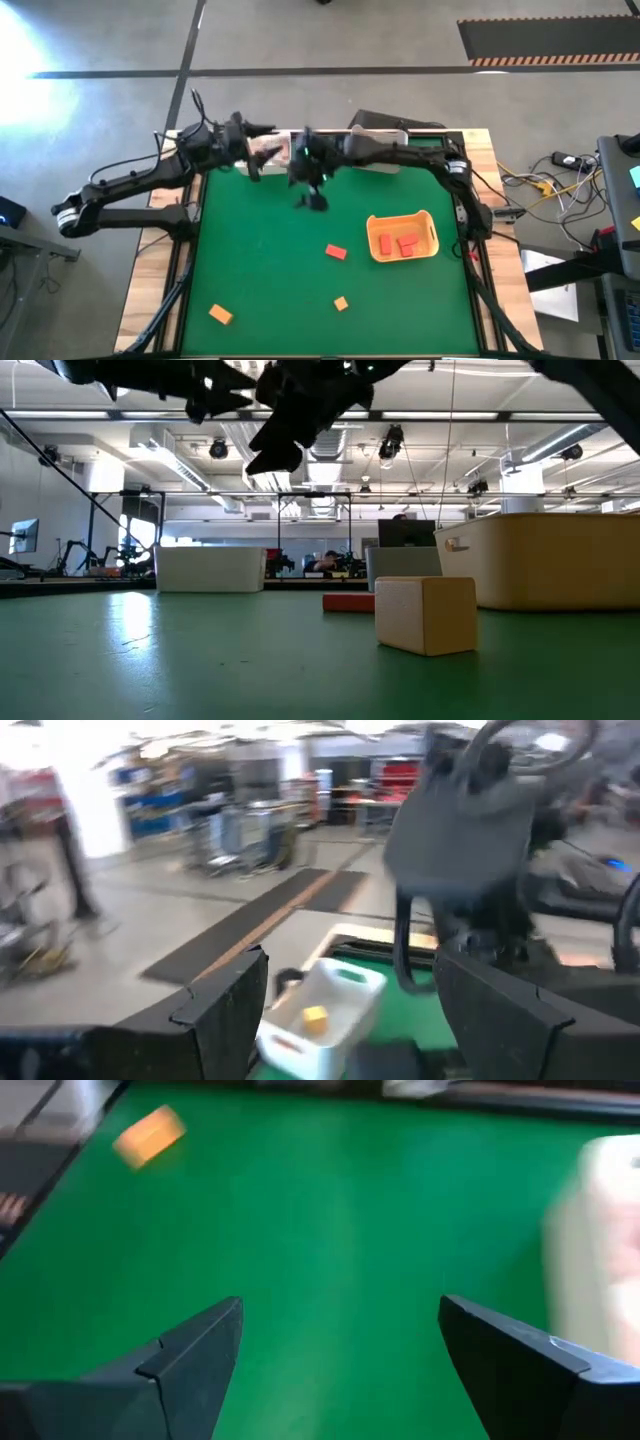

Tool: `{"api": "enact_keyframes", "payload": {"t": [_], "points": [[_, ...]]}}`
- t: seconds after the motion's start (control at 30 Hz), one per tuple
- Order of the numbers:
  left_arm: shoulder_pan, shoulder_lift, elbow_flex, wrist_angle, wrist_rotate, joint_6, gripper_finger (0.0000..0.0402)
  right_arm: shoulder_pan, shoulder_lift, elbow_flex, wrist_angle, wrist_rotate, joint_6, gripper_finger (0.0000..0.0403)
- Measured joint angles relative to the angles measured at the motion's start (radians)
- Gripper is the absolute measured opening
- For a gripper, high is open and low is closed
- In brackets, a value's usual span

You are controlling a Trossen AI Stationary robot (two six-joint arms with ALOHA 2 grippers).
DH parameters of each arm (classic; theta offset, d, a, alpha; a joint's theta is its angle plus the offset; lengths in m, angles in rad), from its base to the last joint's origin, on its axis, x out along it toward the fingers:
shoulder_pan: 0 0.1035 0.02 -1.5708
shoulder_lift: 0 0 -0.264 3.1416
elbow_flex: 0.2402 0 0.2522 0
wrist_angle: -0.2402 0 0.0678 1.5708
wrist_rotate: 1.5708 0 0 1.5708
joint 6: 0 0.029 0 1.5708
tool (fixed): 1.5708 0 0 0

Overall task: Sort & place blocks by color
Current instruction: Put the orange block into the yellow bin

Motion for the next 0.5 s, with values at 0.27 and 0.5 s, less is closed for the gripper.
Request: {"api": "enact_keyframes", "payload": {"t": [0.27, 0.5], "points": [[-0.125, -0.068, -0.001, 0.009, 0.0, -0.067, 0.0267, 0.107, -0.329, -0.503, 0.386, 0.051, 0.152, 0.0326], [-0.23, -0.061, -0.017, 0.011, -0.002, -0.151, 0.0267, 0.143, -0.598, -0.919, 0.828, 0.084, 0.264, 0.0326]]}}
